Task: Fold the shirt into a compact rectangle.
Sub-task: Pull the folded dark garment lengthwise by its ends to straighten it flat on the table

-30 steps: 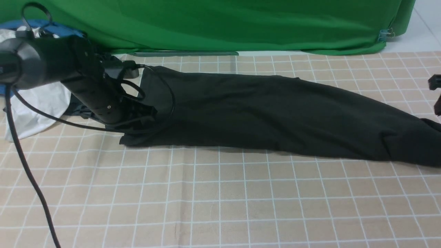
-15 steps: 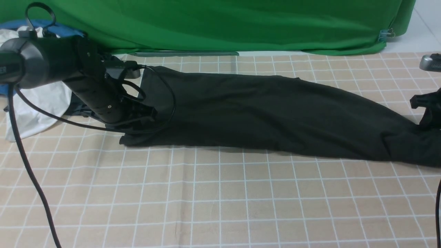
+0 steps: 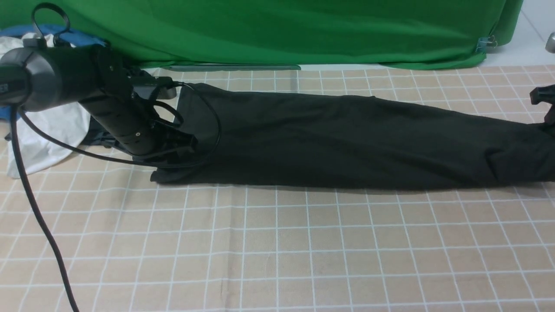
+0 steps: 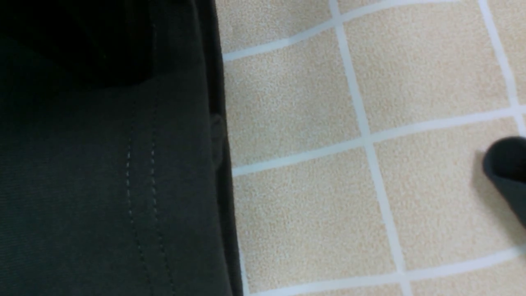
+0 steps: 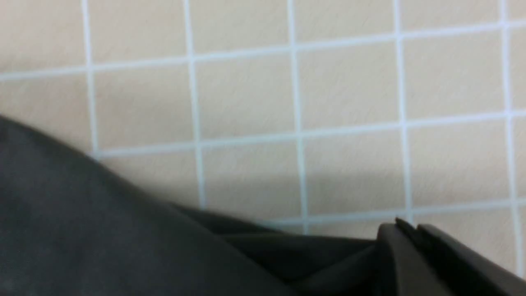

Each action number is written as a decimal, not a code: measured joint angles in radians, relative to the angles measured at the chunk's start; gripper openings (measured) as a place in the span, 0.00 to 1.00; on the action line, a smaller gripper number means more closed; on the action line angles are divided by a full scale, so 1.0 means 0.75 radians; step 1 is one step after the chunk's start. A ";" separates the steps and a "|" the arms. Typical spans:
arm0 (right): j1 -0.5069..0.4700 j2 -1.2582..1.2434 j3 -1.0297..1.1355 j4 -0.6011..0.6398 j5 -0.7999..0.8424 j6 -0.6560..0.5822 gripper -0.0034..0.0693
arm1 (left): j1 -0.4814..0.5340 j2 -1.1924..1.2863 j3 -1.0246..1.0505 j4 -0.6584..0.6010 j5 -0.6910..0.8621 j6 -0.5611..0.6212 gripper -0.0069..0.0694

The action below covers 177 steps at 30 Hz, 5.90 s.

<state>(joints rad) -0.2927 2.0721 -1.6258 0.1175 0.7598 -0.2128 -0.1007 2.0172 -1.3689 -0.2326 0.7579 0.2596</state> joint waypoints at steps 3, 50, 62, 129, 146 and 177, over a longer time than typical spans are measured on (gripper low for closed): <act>-0.002 0.004 -0.001 -0.021 -0.063 0.016 0.25 | 0.000 0.000 0.000 -0.001 0.001 0.000 0.11; -0.089 -0.057 0.090 0.264 0.247 0.012 0.25 | -0.158 -0.209 0.018 -0.158 0.004 0.108 0.11; -0.061 0.052 0.088 0.241 0.255 -0.068 0.50 | -0.158 -0.209 0.018 -0.158 0.003 0.108 0.11; -0.018 -0.020 0.209 -0.157 0.276 0.173 0.79 | -0.146 -0.017 0.014 0.028 -0.037 -0.027 0.11; -0.048 -0.016 0.109 -0.240 0.439 0.146 0.22 | -0.147 -0.016 0.014 0.024 -0.038 -0.027 0.11; -0.065 0.172 -0.094 0.009 0.395 0.138 0.35 | -0.145 -0.657 0.017 -0.012 0.242 -0.031 0.11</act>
<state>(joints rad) -0.3418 2.2010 -1.6965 0.1241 1.0563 -0.1090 -0.2097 1.5248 -1.3564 -0.2419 0.9394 0.2366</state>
